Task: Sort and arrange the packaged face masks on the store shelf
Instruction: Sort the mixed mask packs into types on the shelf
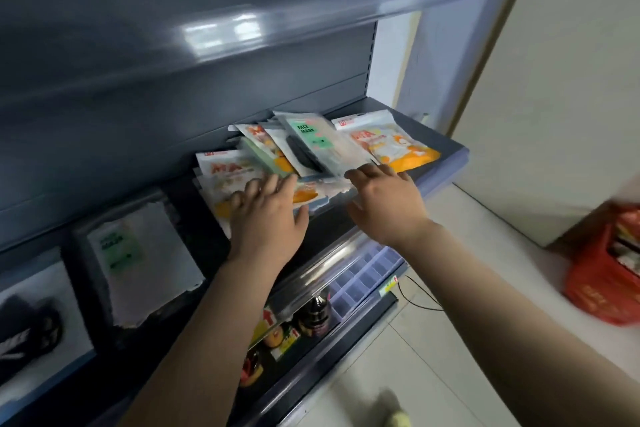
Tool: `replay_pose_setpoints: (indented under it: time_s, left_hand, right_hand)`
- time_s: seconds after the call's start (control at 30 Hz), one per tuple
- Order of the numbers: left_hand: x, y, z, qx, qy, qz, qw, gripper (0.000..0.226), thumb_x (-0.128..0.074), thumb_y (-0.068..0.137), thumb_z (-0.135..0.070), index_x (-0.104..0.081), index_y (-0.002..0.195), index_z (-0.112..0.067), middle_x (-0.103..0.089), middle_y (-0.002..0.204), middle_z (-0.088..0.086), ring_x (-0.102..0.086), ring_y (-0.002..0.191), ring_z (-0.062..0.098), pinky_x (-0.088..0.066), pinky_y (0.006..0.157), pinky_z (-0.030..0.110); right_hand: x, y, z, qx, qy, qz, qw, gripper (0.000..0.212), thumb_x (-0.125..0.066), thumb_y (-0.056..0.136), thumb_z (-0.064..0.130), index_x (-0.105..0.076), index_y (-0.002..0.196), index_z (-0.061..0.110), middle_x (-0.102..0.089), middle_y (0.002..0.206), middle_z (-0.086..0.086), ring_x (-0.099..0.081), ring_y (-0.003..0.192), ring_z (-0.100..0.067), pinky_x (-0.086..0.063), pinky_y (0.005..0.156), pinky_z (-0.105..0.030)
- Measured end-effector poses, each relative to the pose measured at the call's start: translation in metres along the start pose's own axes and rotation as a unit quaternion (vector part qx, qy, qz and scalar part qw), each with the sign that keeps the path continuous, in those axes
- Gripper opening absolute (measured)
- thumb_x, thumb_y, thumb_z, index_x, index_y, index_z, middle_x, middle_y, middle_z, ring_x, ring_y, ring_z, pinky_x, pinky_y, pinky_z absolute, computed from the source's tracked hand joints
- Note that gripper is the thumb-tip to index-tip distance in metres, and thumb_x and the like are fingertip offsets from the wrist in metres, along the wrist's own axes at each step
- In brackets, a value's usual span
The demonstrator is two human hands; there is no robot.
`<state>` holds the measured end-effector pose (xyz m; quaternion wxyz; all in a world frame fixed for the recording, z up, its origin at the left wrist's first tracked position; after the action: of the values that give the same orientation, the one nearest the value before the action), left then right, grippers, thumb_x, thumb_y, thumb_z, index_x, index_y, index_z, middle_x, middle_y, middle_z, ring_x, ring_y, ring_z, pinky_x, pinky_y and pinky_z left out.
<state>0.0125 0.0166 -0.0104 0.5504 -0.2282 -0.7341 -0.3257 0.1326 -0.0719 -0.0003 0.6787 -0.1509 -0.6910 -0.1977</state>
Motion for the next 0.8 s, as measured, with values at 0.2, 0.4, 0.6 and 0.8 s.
replay_pose_setpoints:
  time_s: [0.2, 0.4, 0.6, 0.8]
  left_hand:
    - [-0.016, 0.020, -0.044, -0.001, 0.048, 0.016, 0.999, 0.055, -0.040, 0.095, -0.043, -0.027, 0.145, -0.024, -0.037, 0.146, -0.001, -0.029, 0.133, 0.023, -0.025, 0.104, 0.041]
    - [-0.030, 0.043, -0.081, 0.057, 0.074, 0.019, 0.995, 0.057, -0.038, 0.095, -0.046, -0.024, 0.146, -0.022, -0.030, 0.150, 0.001, -0.024, 0.137, 0.024, -0.024, 0.108, 0.043]
    - [-0.043, 0.060, -0.112, 0.119, 0.095, 0.016, 0.988, 0.056, -0.036, 0.095, -0.047, -0.025, 0.145, -0.023, -0.029, 0.149, 0.002, -0.024, 0.134, 0.025, -0.024, 0.107, 0.042]
    - [-0.050, 0.077, -0.127, 0.154, 0.120, 0.027, 0.980, 0.054, -0.035, 0.095, -0.048, -0.028, 0.143, -0.023, -0.029, 0.149, 0.002, -0.026, 0.133, 0.026, -0.025, 0.106, 0.041]
  right_hand:
    - [-0.008, 0.015, -0.043, 0.025, -0.032, 0.005, 0.999, 0.049, -0.045, 0.094, 0.035, -0.036, 0.140, 0.021, -0.042, 0.141, -0.006, -0.036, 0.130, -0.029, -0.032, 0.103, -0.042]
    - [-0.015, 0.036, -0.093, 0.076, -0.040, 0.008, 0.996, 0.052, -0.044, 0.094, 0.034, -0.032, 0.143, 0.021, -0.039, 0.144, -0.006, -0.035, 0.131, -0.029, -0.030, 0.103, -0.043]
    - [-0.023, 0.059, -0.136, 0.120, -0.017, 0.025, 0.992, 0.051, -0.042, 0.095, 0.036, -0.031, 0.142, 0.022, -0.038, 0.145, -0.006, -0.033, 0.134, -0.029, -0.029, 0.106, -0.044]
    - [-0.027, 0.086, -0.161, 0.153, -0.002, 0.040, 0.987, 0.048, -0.041, 0.095, 0.037, -0.035, 0.140, 0.021, -0.040, 0.143, -0.006, -0.035, 0.132, -0.028, -0.032, 0.104, -0.042]
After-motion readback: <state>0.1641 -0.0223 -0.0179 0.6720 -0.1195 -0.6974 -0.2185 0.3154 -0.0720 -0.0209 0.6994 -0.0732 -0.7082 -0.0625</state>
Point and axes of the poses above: each hand's wrist, its own y-axis towards the middle knuckle, its own x-axis out of the back of the hand, z = x × y, the point moved 7 cm from there along y, towards the middle knuckle
